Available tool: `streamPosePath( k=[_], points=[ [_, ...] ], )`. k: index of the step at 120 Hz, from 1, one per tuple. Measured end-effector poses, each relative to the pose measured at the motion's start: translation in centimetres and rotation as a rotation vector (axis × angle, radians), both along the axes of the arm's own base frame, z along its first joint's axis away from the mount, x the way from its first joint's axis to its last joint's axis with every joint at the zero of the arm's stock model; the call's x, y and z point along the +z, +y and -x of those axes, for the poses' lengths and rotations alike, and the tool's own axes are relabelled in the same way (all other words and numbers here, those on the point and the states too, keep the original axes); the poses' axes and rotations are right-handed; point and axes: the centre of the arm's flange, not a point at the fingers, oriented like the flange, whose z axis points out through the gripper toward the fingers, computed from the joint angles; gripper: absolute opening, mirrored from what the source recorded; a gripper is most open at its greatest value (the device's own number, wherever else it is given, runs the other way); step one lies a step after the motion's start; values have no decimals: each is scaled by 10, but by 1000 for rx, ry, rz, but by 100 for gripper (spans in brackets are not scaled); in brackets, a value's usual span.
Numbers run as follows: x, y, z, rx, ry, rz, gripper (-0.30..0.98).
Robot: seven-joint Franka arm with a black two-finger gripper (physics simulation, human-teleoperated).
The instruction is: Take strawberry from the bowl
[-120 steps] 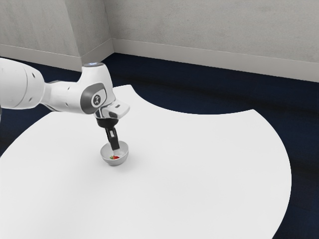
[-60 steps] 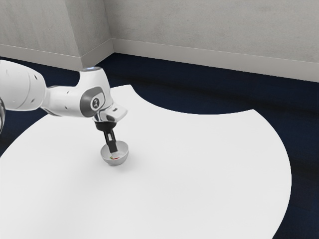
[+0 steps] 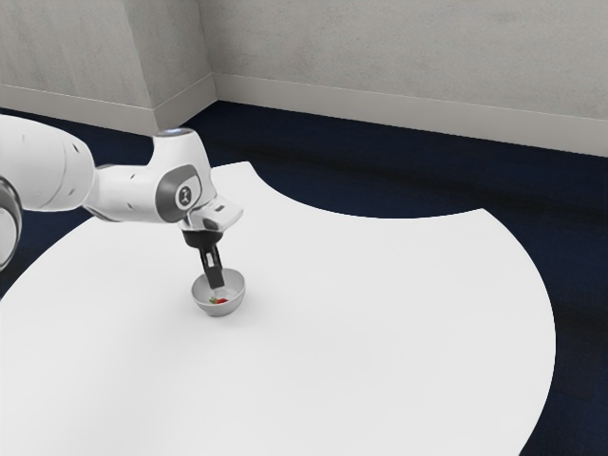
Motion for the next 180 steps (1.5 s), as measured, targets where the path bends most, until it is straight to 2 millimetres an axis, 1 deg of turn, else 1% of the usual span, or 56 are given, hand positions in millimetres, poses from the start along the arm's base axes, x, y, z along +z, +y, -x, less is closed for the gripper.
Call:
streamPosePath(
  k=[18, 29, 66, 92, 109, 119, 135, 149, 171, 180],
  points=[
    [-5, 8, -1, 8, 4, 8, 35],
    [-6, 9, -1, 8, 2, 13, 35],
    [-21, 16, -3, 15, 5, 40, 35],
    [-26, 21, -3, 19, -3, 49, 35],
    [-28, 22, -4, 17, -6, 57, 35],
    [-33, 22, -4, 15, -3, 59, 36],
    [-34, 23, -6, 11, -9, 61, 30],
    [-35, 23, -6, 2, -14, 69, 29],
    [-33, 26, -6, -24, -22, 65, 18],
    [-33, 27, -6, -35, -24, 63, 16]
  ],
)
